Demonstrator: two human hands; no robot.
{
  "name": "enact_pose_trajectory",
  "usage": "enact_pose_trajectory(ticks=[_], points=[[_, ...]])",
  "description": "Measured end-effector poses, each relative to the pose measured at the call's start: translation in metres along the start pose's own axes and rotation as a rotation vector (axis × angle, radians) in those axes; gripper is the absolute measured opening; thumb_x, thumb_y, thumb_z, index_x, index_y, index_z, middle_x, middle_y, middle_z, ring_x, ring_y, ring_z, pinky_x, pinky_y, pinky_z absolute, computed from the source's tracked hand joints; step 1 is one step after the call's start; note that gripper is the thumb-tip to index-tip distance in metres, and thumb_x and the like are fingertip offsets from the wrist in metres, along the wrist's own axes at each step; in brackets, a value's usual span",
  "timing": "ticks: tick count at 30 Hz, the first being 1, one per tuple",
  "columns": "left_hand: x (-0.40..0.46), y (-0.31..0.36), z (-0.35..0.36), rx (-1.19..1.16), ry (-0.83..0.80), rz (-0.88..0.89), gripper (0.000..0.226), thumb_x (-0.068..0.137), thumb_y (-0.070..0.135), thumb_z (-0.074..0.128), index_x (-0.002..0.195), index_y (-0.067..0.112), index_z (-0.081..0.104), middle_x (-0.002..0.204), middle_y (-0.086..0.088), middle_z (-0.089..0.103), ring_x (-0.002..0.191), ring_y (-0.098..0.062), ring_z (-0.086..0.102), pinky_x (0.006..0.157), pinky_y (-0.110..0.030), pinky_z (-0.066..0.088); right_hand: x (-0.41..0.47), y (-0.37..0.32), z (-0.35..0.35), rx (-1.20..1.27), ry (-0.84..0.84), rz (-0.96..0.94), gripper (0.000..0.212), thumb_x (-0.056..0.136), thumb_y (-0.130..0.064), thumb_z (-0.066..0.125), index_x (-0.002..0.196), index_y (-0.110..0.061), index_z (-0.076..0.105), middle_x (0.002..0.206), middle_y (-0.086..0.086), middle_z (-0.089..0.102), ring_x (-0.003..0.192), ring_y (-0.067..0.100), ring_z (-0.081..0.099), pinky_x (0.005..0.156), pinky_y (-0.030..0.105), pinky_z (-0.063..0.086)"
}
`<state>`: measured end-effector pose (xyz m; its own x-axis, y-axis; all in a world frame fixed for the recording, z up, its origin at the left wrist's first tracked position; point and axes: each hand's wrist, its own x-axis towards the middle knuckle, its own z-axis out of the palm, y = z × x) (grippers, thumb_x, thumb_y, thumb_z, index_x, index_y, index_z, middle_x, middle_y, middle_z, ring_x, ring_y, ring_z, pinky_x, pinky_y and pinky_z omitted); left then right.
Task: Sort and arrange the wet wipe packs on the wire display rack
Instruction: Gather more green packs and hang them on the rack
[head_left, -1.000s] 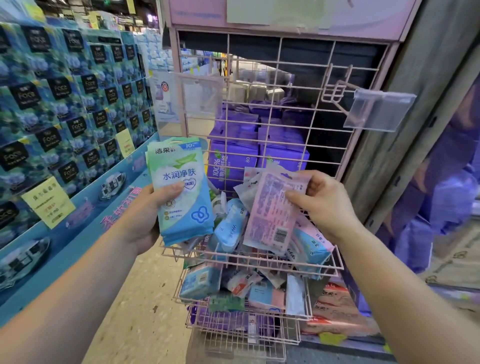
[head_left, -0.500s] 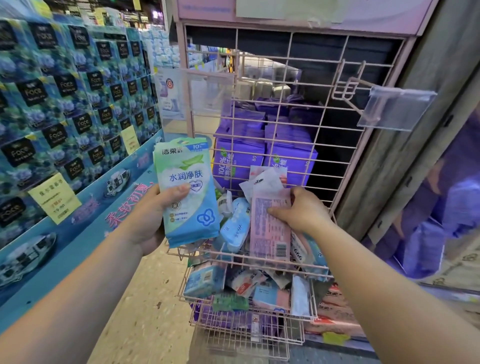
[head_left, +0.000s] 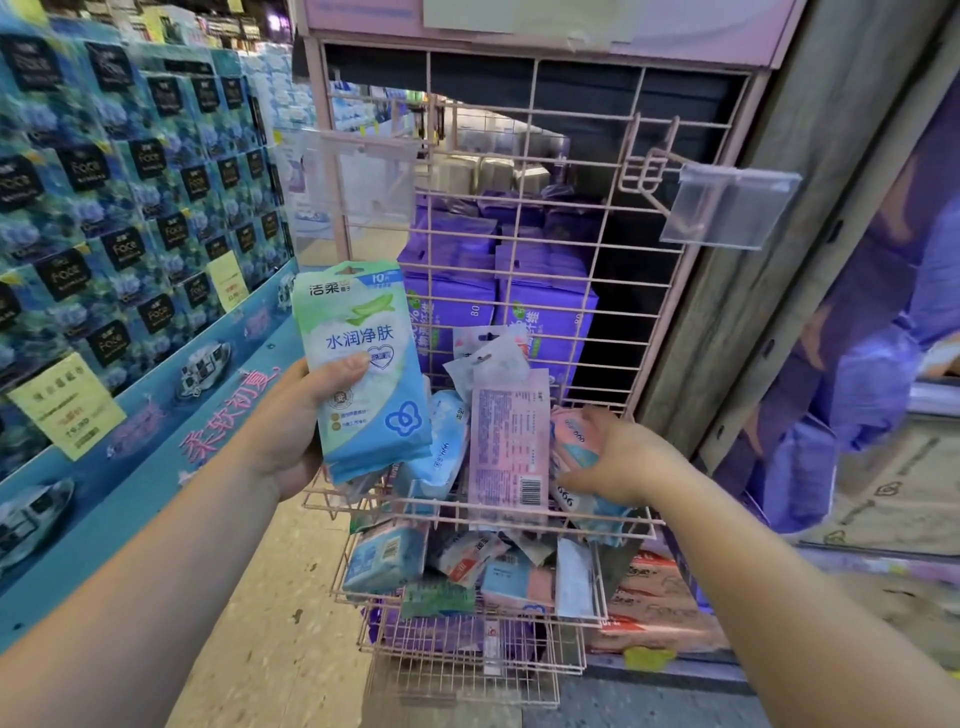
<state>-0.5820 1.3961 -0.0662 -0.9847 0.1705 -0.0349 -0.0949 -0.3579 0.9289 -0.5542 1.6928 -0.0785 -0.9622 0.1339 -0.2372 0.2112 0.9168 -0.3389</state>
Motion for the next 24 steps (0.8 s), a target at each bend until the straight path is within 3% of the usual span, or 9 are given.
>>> enact_pose_trajectory(ticks=[9,13,16,18,21,24], points=[[-0.007,0.0,-0.002,-0.036,0.023,0.014,0.032,0.078,0.023,0.063,0.108,0.016,0.065,0.096,-0.005,0.076,0.078,-0.02,0.074,0.06,-0.031,0.059,-0.007,0.006,-0.009,0.254,0.311,0.095,0.052,0.072,-0.043,0.065,0.116,-0.019,0.055,0.111,0.007,0.067,0.099,0.03,0.063,0.085,0.038,0.052],[-0.008,0.001,-0.005,-0.029,0.027,0.003,0.04,0.074,0.024,0.069,0.113,0.015,0.064,0.099,-0.006,0.076,0.081,-0.021,0.074,0.062,-0.032,0.059,-0.018,0.016,-0.023,0.627,0.345,0.018,0.052,0.065,-0.042,0.07,0.11,-0.016,0.063,0.097,0.003,0.073,0.085,0.022,0.07,0.081,0.037,0.056],[-0.007,0.001,-0.001,-0.014,0.029,0.005,0.044,0.075,0.022,0.07,0.117,0.012,0.062,0.102,-0.008,0.075,0.082,-0.021,0.074,0.063,-0.033,0.059,-0.044,0.016,-0.031,0.995,0.166,-0.125,0.019,0.085,-0.019,0.063,0.102,-0.012,0.067,0.079,-0.003,0.076,0.066,0.01,0.071,0.058,0.018,0.054],[-0.006,0.0,0.003,-0.008,0.028,0.009,0.043,0.079,0.021,0.067,0.12,0.01,0.061,0.106,-0.01,0.074,0.085,-0.022,0.073,0.064,-0.033,0.059,-0.064,0.017,-0.029,1.067,0.008,-0.199,0.012,0.086,-0.011,0.061,0.096,-0.013,0.067,0.072,0.0,0.076,0.059,0.01,0.07,0.049,0.015,0.05],[-0.005,-0.001,0.007,-0.007,0.033,0.007,0.051,0.077,0.023,0.068,0.125,0.008,0.058,0.112,-0.013,0.071,0.09,-0.025,0.073,0.066,-0.034,0.058,-0.083,0.026,-0.01,1.029,-0.292,-0.231,0.033,0.067,-0.016,0.067,0.099,-0.009,0.068,0.082,0.011,0.076,0.063,0.017,0.071,0.053,0.022,0.055],[-0.008,-0.003,0.006,0.0,0.03,0.004,0.055,0.075,0.026,0.067,0.127,0.009,0.058,0.114,-0.013,0.071,0.092,-0.025,0.072,0.067,-0.035,0.058,-0.096,0.033,0.038,0.878,-0.547,-0.088,0.052,0.049,-0.028,0.073,0.098,-0.011,0.072,0.091,0.012,0.075,0.072,0.019,0.069,0.061,0.023,0.055]])
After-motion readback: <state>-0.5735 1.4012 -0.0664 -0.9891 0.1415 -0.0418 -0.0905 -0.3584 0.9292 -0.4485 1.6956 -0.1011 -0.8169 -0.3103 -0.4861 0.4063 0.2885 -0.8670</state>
